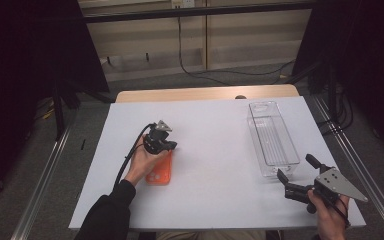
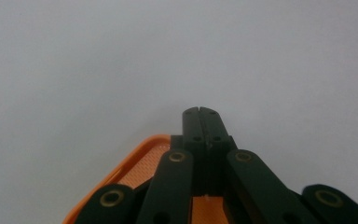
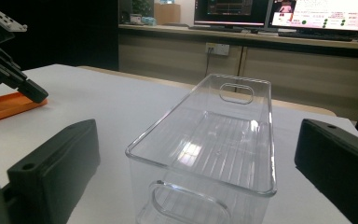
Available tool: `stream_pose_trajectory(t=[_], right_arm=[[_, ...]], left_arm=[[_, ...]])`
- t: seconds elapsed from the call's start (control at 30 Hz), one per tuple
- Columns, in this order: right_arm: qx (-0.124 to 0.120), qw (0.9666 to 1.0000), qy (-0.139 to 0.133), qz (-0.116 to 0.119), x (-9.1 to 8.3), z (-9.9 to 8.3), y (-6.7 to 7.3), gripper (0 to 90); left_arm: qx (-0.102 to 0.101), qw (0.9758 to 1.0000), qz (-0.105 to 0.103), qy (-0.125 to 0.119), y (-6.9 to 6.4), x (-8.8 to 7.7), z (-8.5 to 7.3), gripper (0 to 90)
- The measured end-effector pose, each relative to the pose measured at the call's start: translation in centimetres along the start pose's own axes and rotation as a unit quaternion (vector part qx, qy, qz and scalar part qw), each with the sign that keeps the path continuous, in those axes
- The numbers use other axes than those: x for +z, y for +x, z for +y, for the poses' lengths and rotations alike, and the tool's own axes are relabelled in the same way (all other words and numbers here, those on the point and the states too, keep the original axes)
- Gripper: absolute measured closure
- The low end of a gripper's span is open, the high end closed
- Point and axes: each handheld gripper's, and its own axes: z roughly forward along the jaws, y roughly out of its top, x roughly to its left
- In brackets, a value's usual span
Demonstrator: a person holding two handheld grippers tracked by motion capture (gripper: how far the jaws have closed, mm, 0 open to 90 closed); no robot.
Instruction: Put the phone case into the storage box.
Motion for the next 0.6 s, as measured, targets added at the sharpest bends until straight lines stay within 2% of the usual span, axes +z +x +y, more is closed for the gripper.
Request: stream_pose_trajectory(t=[0.17, 0.6], right_arm=[[0.001, 1.0, -0.003, 0.001, -0.02, 0.03, 0.0, 0.0], [0.003, 1.0, -0.004, 0.001, -0.08, 0.05, 0.0, 0.0]], left_arm=[[0.004, 1.0, 0.002, 0.001, -0.03, 0.01, -0.02, 90.0], [-0.004, 1.0, 0.007, -0.002, 0.48, -0.09, -0.23, 90.0]])
